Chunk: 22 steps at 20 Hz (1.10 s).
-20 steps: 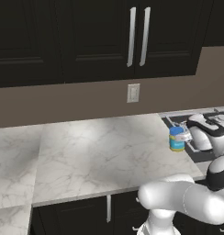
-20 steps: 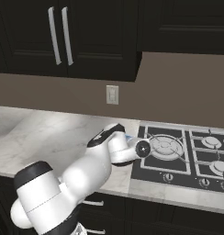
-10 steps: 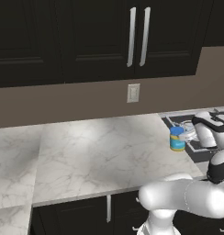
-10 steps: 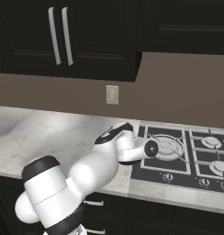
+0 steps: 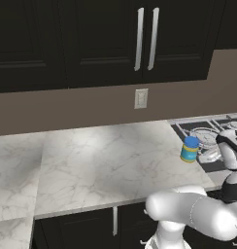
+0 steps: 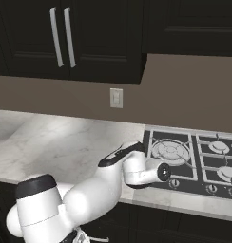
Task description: Take 2 condiments from the cabinet and move them on the counter near the stove.Make sure the condiments are lined up with each other, next to each other.
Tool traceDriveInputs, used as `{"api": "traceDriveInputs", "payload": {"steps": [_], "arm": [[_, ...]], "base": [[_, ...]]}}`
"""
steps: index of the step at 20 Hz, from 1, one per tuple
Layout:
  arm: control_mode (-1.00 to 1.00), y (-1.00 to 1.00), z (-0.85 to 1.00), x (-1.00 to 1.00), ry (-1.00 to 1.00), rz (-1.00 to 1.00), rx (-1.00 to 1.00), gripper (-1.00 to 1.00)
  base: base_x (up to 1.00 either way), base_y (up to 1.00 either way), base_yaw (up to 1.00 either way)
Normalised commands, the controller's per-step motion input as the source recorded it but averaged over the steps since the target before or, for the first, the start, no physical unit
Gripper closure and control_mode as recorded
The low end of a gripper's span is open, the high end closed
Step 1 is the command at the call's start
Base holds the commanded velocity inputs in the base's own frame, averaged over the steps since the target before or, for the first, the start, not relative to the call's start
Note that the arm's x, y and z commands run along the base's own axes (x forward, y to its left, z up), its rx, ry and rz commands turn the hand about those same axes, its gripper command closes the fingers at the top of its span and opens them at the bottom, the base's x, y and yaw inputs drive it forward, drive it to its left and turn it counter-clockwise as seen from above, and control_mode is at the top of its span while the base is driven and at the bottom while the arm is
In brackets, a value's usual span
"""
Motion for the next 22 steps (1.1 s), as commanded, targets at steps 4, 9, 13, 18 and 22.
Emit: {"api": "traceDriveInputs", "payload": {"steps": [4,9,13,18,22], "arm": [[-1.0,-0.08,0.28,-0.43,0.0,-0.05,0.0,-1.0],[-1.0,-0.06,0.66,-0.15,0.0,-0.03,-0.01,-1.0],[-1.0,-0.07,0.73,-0.34,0.1,-0.07,-0.03,-1.0],[-1.0,0.07,0.46,-0.6,0.1,-0.17,0.0,-1.0],[-1.0,0.33,0.54,-0.57,0.0,-0.23,0.0,-1.0]], "base": [[0.0,0.0,0.0],[0.0,0.0,0.0],[0.0,0.0,0.0],[0.0,0.0,0.0],[0.0,0.0,0.0]]}}
